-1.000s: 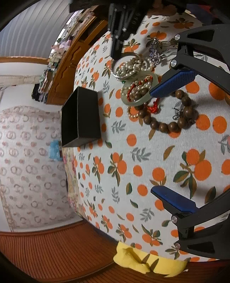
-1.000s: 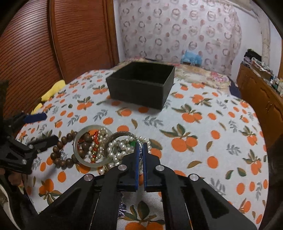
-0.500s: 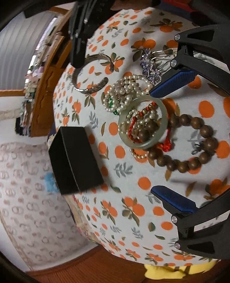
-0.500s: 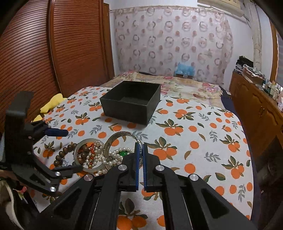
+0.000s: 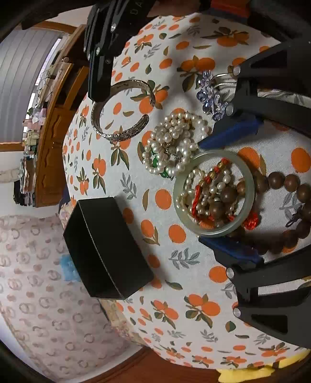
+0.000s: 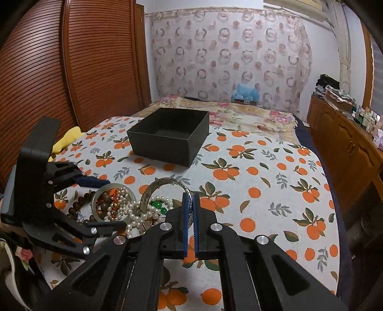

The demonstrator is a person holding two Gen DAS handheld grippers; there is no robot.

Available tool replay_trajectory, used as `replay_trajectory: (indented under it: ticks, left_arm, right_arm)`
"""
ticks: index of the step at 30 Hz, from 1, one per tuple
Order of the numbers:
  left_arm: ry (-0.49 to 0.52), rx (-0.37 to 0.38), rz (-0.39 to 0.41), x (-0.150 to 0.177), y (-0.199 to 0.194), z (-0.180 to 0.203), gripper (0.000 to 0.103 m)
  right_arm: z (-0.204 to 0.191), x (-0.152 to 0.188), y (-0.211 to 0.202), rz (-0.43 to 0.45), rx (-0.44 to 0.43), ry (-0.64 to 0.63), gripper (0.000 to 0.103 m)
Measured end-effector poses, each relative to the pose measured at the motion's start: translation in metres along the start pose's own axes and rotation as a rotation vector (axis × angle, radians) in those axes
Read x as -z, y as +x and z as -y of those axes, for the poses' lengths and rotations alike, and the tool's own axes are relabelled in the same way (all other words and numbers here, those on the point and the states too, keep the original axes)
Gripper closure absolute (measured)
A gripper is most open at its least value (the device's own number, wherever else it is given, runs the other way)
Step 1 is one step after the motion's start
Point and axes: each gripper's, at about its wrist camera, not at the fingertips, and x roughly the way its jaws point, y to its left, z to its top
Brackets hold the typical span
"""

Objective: Organize jewelry
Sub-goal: 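Grasp the jade bangle with the left tool while the right tool lifts the cuff, then carry the jade bangle with the left tool while the right tool carries the cuff to the box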

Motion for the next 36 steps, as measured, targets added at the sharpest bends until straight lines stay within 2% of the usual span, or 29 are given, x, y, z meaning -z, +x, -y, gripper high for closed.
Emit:
replay_trajectory:
  ticks: [4, 8, 16, 25, 36]
  left_arm:
    - [-0.013, 0.005, 0.027, 0.003, -0.006, -0.003, 0.035]
    - [-0.057, 0.014, 0.087, 0.002, -0.019, -0.011, 0.035]
    - [-0.121, -0.013, 0.179, -0.015, -0.04, -0.031, 0.035]
    - [-0.162, -0.052, 0.225, -0.031, -0.047, -0.057, 0.035]
    - [-0.2, -0.079, 0.25, -0.049, -0.043, -0.08, 0.035]
  right_arm:
    - [0.0, 0.0, 0.001, -0.001, 0.0, -0.003, 0.099]
    - [-0.002, -0.002, 0.001, 0.001, -0.002, -0.005, 0.099]
    - [-0.006, -0.024, 0.001, 0.033, 0.003, -0.023, 0.099]
    - [-0.008, -0.055, 0.014, 0.067, 0.004, -0.038, 0.099]
    - [-0.008, -0.09, 0.048, 0.065, 0.004, -0.045, 0.099]
